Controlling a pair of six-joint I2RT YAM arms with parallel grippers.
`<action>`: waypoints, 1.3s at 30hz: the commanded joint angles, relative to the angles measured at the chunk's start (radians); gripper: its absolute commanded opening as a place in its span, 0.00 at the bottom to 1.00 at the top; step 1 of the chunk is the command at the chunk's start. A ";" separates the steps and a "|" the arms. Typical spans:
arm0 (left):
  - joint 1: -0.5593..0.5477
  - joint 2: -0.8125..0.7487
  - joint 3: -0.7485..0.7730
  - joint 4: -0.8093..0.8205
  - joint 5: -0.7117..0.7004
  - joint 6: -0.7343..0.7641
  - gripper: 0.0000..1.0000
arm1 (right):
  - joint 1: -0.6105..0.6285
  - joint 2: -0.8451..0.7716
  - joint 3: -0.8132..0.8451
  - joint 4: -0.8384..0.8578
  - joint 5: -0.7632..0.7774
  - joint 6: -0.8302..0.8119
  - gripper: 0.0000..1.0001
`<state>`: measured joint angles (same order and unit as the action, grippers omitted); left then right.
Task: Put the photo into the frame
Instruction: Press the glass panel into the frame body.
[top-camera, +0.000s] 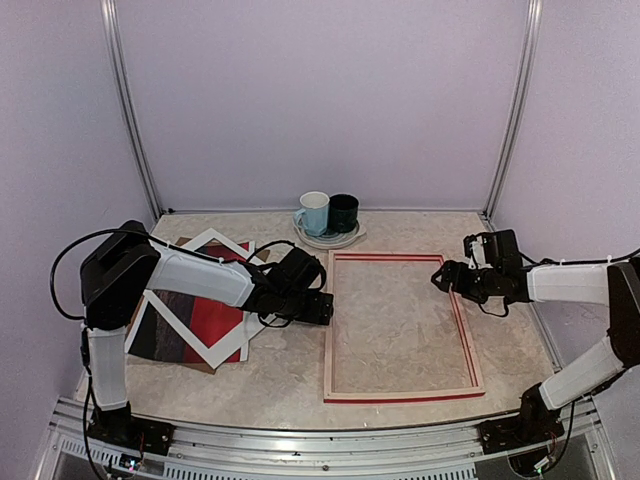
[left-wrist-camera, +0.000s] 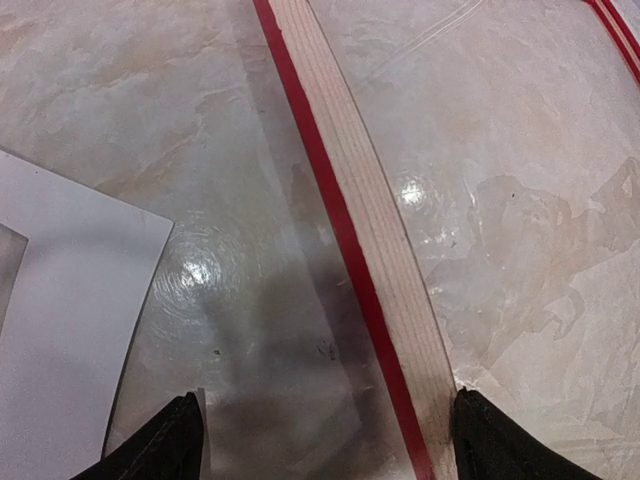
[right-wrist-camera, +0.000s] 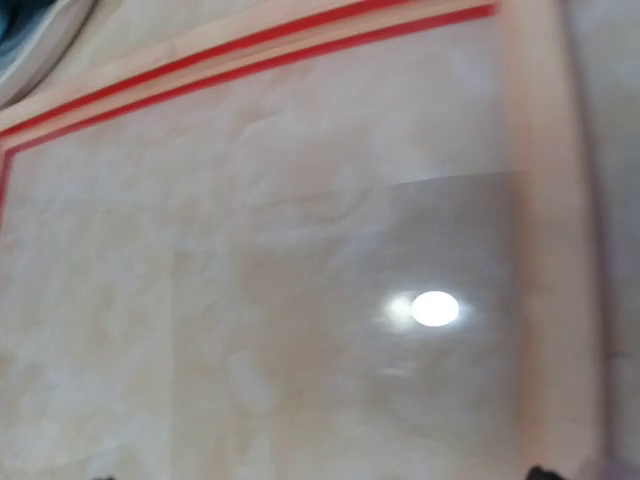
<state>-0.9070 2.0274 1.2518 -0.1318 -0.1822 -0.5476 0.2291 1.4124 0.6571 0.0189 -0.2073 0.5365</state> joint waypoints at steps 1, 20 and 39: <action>0.001 0.017 0.002 -0.055 -0.014 0.020 0.85 | -0.005 -0.008 0.012 -0.085 0.147 -0.021 0.89; 0.002 0.035 0.050 -0.097 -0.028 0.039 0.85 | -0.024 0.145 -0.010 0.026 -0.061 -0.033 0.89; 0.009 0.040 0.067 -0.104 -0.048 0.063 0.86 | -0.024 0.142 -0.016 0.035 -0.101 -0.041 0.89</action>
<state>-0.9047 2.0712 1.3243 -0.2115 -0.2115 -0.5072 0.2054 1.5532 0.6567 0.0364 -0.2882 0.5056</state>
